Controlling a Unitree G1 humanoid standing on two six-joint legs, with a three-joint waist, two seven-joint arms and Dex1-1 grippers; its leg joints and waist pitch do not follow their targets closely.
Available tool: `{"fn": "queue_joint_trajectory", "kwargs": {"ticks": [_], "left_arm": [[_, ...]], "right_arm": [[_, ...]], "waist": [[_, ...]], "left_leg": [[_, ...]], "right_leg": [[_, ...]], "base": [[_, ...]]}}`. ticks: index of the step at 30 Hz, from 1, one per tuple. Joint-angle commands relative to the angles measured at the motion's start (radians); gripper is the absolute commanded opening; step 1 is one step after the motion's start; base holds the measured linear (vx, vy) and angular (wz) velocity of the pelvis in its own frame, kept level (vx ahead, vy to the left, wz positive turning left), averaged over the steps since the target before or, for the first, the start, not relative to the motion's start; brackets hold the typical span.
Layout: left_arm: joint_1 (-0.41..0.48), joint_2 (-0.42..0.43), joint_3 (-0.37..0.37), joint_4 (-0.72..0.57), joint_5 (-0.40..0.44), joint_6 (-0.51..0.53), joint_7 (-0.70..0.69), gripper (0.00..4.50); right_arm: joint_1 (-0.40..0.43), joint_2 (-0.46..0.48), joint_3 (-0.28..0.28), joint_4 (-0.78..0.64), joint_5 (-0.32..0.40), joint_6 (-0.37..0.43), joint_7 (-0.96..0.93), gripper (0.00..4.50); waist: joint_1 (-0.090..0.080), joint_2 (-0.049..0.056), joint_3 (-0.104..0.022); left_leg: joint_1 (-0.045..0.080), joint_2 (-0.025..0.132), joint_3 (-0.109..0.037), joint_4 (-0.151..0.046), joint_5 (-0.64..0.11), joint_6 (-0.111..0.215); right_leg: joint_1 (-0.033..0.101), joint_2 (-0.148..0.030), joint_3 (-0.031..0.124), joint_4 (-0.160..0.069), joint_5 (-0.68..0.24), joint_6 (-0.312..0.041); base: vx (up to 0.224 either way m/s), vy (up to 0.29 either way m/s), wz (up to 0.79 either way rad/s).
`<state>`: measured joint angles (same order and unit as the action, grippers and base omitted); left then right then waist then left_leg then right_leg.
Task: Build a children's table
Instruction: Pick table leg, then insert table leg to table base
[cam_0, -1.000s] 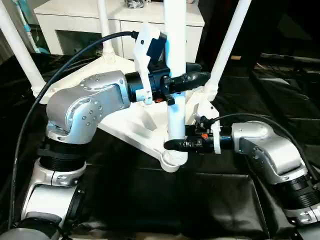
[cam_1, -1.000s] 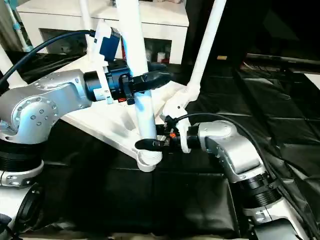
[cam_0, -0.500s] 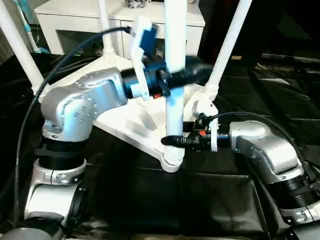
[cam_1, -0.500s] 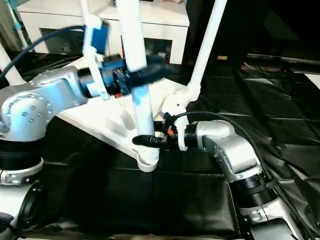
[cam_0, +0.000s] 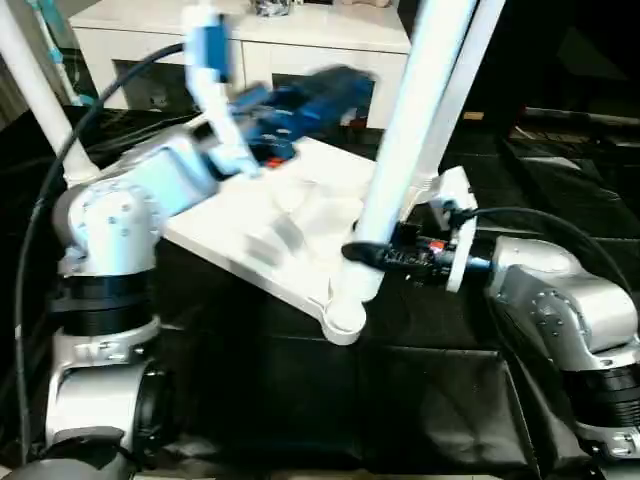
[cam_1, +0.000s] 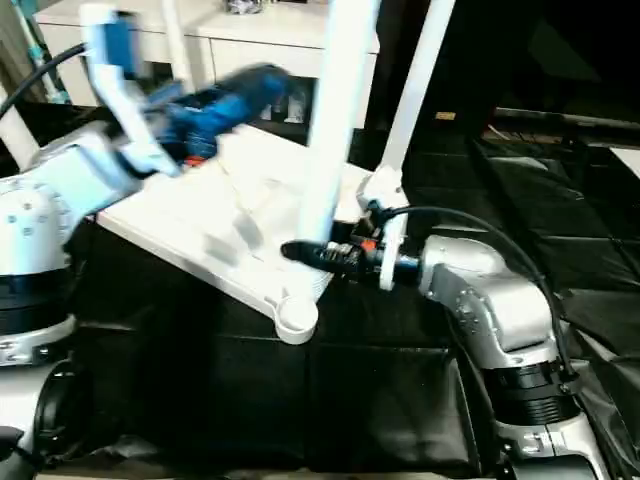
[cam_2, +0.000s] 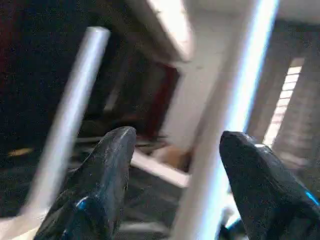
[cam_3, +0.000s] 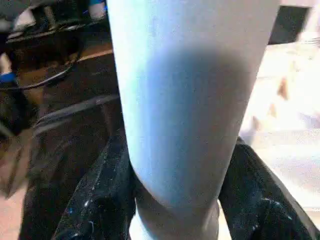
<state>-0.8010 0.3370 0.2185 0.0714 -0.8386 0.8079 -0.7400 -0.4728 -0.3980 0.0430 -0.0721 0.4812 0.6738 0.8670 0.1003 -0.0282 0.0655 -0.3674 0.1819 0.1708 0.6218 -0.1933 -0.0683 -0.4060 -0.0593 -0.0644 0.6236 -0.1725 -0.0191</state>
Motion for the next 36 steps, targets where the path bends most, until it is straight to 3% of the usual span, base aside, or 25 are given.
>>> {"fn": "queue_joint_trajectory", "kwargs": {"ticks": [1, 2, 3, 4, 5, 6, 8, 9, 12, 13, 14, 15, 16, 18, 19, 20, 21, 22, 25, 26, 28, 29, 30, 32, 36], "left_arm": [[0.029, 0.050, -0.048, 0.055, 0.121, -0.068, -0.012, 3.14], [0.040, 0.079, -0.088, 0.075, 0.183, -0.106, -0.015, 3.14], [0.067, 0.157, -0.213, 0.119, 0.347, -0.231, -0.035, 3.14], [0.102, 0.246, -0.361, 0.162, 0.517, -0.388, -0.098, 3.14], [0.102, 0.246, -0.361, 0.162, 0.517, -0.388, -0.098, 3.14], [0.120, 0.286, -0.435, 0.183, 0.591, -0.467, -0.148, 3.14], [0.144, 0.334, -0.537, 0.205, 0.658, -0.542, -0.275, 3.14], [0.147, 0.340, -0.556, 0.211, 0.666, -0.560, -0.314, 3.14], [0.132, 0.308, -0.599, 0.273, 0.690, -0.616, -0.378, 3.14], [0.124, 0.301, -0.616, 0.300, 0.708, -0.646, -0.399, 2.95], [0.106, 0.296, -0.643, 0.346, 0.733, -0.689, -0.424, 2.77], [0.088, 0.290, -0.665, 0.389, 0.759, -0.725, -0.433, 2.77], [0.075, 0.287, -0.679, 0.417, 0.774, -0.748, -0.436, 2.77], [0.027, 0.258, -0.714, 0.526, 0.842, -0.836, -0.428, 2.62], [0.018, 0.253, -0.723, 0.548, 0.854, -0.855, -0.436, 2.46], [0.012, 0.249, -0.732, 0.566, 0.863, -0.868, -0.444, 2.30], [-0.002, 0.244, -0.756, 0.601, 0.892, -0.892, -0.452, 2.30], [-0.002, 0.244, -0.756, 0.601, 0.892, -0.892, -0.452, 2.29], [-0.026, 0.227, -0.784, 0.662, 0.942, -0.931, -0.425, 1.98], [-0.039, 0.211, -0.788, 0.699, 0.956, -0.955, -0.418, 1.87], [-0.052, 0.197, -0.789, 0.736, 0.967, -0.981, -0.415, 1.79], [-0.065, 0.184, -0.797, 0.772, 0.987, -1.007, -0.404, 1.79], [-0.085, 0.164, -0.802, 0.830, 1.012, -1.045, -0.390, 1.52], [-0.103, 0.145, -0.805, 0.883, 1.033, -1.071, -0.371, 1.43], [-0.113, 0.134, -0.812, 0.919, 1.049, -1.072, -0.396, 1.24]], "right_arm": [[0.001, 0.003, -0.042, 0.018, -0.025, -0.008, -0.062, 1.86], [0.000, 0.005, -0.047, 0.025, -0.034, -0.010, -0.085, 1.86], [-0.001, 0.015, -0.059, 0.040, -0.042, -0.014, -0.119, 1.86], [-0.001, 0.021, -0.062, 0.053, -0.053, -0.022, -0.144, 1.86], [-0.001, 0.021, -0.062, 0.053, -0.053, -0.022, -0.144, 1.86], [0.001, 0.023, -0.059, 0.060, -0.059, -0.027, -0.150, 1.86], [0.009, 0.028, -0.050, 0.062, -0.062, -0.029, -0.156, 1.86], [0.012, 0.031, -0.046, 0.062, -0.064, -0.029, -0.159, 1.86], [0.030, 0.033, -0.023, 0.055, -0.079, -0.037, -0.159, 1.86], [0.035, 0.034, -0.020, 0.052, -0.080, -0.036, -0.159, 1.86], [0.040, 0.032, -0.015, 0.046, -0.083, -0.037, -0.160, 1.86], [0.045, 0.030, -0.012, 0.040, -0.086, -0.037, -0.162, 1.86], [0.048, 0.028, -0.010, 0.037, -0.088, -0.038, -0.163, 1.86], [0.061, 0.024, -0.003, 0.025, -0.093, -0.039, -0.164, 1.86], [0.064, 0.024, -0.001, 0.022, -0.095, -0.039, -0.164, 1.86], [0.067, 0.023, 0.002, 0.018, -0.097, -0.038, -0.164, 1.86], [0.074, 0.018, 0.010, 0.010, -0.106, -0.040, -0.166, 1.86], [0.074, 0.018, 0.010, 0.010, -0.106, -0.040, -0.166, 1.86], [0.085, 0.013, 0.019, -0.001, -0.112, -0.044, -0.169, 1.86], [0.092, 0.012, 0.020, -0.007, -0.111, -0.044, -0.170, 1.86], [0.096, 0.012, 0.021, -0.012, -0.112, -0.044, -0.170, 1.86], [0.101, 0.012, 0.023, -0.019, -0.113, -0.043, -0.171, 1.86], [0.106, 0.013, 0.025, -0.027, -0.113, -0.042, -0.172, 1.86], [0.110, 0.013, 0.026, -0.032, -0.115, -0.043, -0.173, 1.86], [0.112, 0.010, 0.032, -0.034, -0.120, -0.050, -0.171, 1.86]], "waist": [[0.001, 0.007, -0.074], [-0.001, 0.012, -0.074], [-0.003, 0.009, -0.073], [-0.003, 0.011, -0.072], [-0.007, 0.011, -0.073], [-0.006, 0.011, -0.075], [-0.008, 0.018, -0.077], [-0.006, 0.022, -0.078], [-0.002, 0.026, -0.080], [-0.003, 0.023, -0.078], [-0.001, 0.032, -0.077], [0.000, 0.031, -0.074], [-0.001, 0.025, -0.076], [-0.002, 0.030, -0.076], [-0.003, 0.026, -0.073], [-0.001, 0.030, -0.075], [-0.001, 0.036, -0.076], [-0.003, 0.032, -0.076], [-0.008, 0.034, -0.076], [-0.008, 0.044, -0.076], [-0.007, 0.038, -0.078], [-0.005, 0.041, -0.078], [-0.005, 0.043, -0.079], [-0.003, 0.041, -0.080], [-0.002, 0.042, -0.078]], "left_leg": [[0.010, 0.038, -0.017, -0.079, -0.149, -0.011], [0.016, 0.039, -0.017, -0.081, -0.165, -0.027], [0.015, 0.040, -0.018, -0.084, -0.168, -0.024], [0.016, 0.042, -0.021, -0.089, -0.187, -0.024], [0.016, 0.042, -0.022, -0.091, -0.188, -0.034], [0.017, 0.043, -0.022, -0.090, -0.175, -0.035], [0.016, 0.046, -0.021, -0.089, -0.153, -0.044], [0.020, 0.047, -0.018, -0.088, -0.149, -0.046], [0.018, 0.046, -0.016, -0.086, -0.148, -0.058], [0.016, 0.045, -0.015, -0.087, -0.154, -0.055], [0.017, 0.043, -0.015, -0.086, -0.174, -0.056], [0.018, 0.040, -0.015, -0.087, -0.200, -0.054], [0.015, 0.042, -0.018, -0.089, -0.207, -0.059], [0.018, 0.043, -0.018, -0.087, -0.215, -0.061], [0.016, 0.039, -0.017, -0.088, -0.216, -0.055], [0.015, 0.041, -0.019, -0.088, -0.217, -0.055], [0.016, 0.044, -0.021, -0.088, -0.219, -0.059], [0.016, 0.045, -0.021, -0.089, -0.217, -0.057], [0.015, 0.044, -0.021, -0.087, -0.217, -0.056], [0.017, 0.045, -0.021, -0.085, -0.222, -0.055], [0.015, 0.043, -0.020, -0.083, -0.214, -0.045], [0.013, 0.042, -0.021, -0.083, -0.207, -0.041], [0.014, 0.044, -0.021, -0.083, -0.206, -0.040], [0.012, 0.042, -0.020, -0.082, -0.202, -0.033], [0.014, 0.045, -0.021, -0.084, -0.214, -0.033]], "right_leg": [[0.054, -0.074, 0.049, -0.081, -0.269, -0.140], [0.051, -0.074, 0.050, -0.080, -0.293, -0.122], [0.052, -0.074, 0.050, -0.084, -0.297, -0.117], [0.048, -0.073, 0.053, -0.084, -0.329, -0.081], [0.051, -0.076, 0.054, -0.082, -0.329, -0.068], [0.051, -0.079, 0.054, -0.083, -0.314, -0.074], [0.049, -0.080, 0.054, -0.070, -0.240, -0.110], [0.045, -0.081, 0.055, -0.069, -0.201, -0.136], [0.052, -0.082, 0.053, -0.055, -0.114, -0.194], [0.052, -0.082, 0.053, -0.059, -0.118, -0.197], [0.053, -0.084, 0.054, -0.061, -0.136, -0.199], [0.053, -0.083, 0.055, -0.072, -0.180, -0.185], [0.059, -0.086, 0.055, -0.070, -0.195, -0.180], [0.057, -0.088, 0.055, -0.072, -0.214, -0.173], [0.057, -0.084, 0.056, -0.079, -0.229, -0.165], [0.059, -0.089, 0.056, -0.079, -0.243, -0.162], [0.058, -0.090, 0.056, -0.077, -0.243, -0.163], [0.058, -0.088, 0.056, -0.078, -0.238, -0.163], [0.059, -0.088, 0.055, -0.073, -0.213, -0.184], [0.057, -0.088, 0.055, -0.074, -0.212, -0.191], [0.060, -0.088, 0.056, -0.076, -0.201, -0.199], [0.061, -0.088, 0.055, -0.074, -0.194, -0.201], [0.062, -0.089, 0.056, -0.072, -0.187, -0.202], [0.064, -0.090, 0.056, -0.077, -0.201, -0.197], [0.061, -0.091, 0.055, -0.076, -0.211, -0.205]], "base": [[0.000, 0.000, 0.00], [0.000, 0.000, 0.00], [0.000, 0.000, 0.00], [0.000, 0.000, 0.00], [0.000, 0.000, 0.00], [0.000, 0.000, 0.00], [0.000, 0.000, 0.00], [0.000, 0.000, 0.00], [0.000, 0.000, 0.00], [0.000, 0.000, 0.00], [0.000, 0.000, 0.00], [0.000, 0.000, 0.00], [0.000, 0.000, 0.00], [0.000, 0.000, 0.00], [0.000, 0.000, 0.00], [0.000, 0.000, 0.00], [0.000, 0.000, 0.00], [0.000, 0.000, 0.00], [0.000, 0.000, 0.00], [0.000, 0.000, 0.00], [0.000, 0.000, 0.00], [0.000, 0.000, 0.00], [0.000, 0.000, 0.00], [0.000, 0.000, 0.00], [0.000, 0.000, 0.00]]}}
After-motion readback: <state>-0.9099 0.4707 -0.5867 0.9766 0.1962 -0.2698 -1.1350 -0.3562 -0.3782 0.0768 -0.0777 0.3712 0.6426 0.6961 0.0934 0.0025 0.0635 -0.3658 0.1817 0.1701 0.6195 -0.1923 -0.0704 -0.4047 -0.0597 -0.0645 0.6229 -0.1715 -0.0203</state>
